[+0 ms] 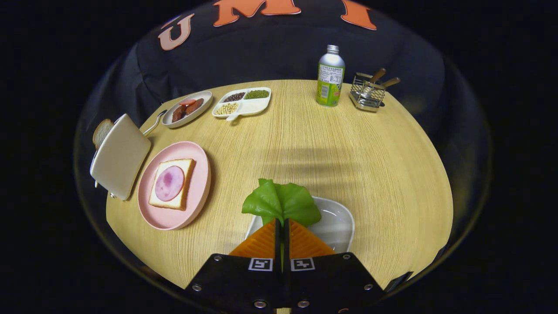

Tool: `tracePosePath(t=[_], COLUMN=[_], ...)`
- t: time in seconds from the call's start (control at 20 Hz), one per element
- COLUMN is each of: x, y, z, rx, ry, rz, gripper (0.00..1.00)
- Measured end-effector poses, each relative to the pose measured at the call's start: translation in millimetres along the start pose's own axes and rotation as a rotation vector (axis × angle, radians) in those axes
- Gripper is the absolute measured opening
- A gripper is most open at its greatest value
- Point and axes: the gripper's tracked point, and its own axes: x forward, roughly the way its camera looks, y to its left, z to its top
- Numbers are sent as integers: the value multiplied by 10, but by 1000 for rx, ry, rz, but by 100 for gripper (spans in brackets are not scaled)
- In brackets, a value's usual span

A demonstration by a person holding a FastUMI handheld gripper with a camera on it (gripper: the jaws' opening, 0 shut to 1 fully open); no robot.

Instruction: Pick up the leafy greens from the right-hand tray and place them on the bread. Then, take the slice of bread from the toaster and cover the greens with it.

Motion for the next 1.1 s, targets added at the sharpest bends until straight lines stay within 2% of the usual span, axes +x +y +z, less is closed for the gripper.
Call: tracePosePath(t=[0.2,0.55,1.1], x=[-159,-212,-1], y=[247,949,1707], z=[231,599,725], rx=[-36,-124,-218], ry=[-53,-111,-102], rz=[24,114,197], gripper=[1,1,1])
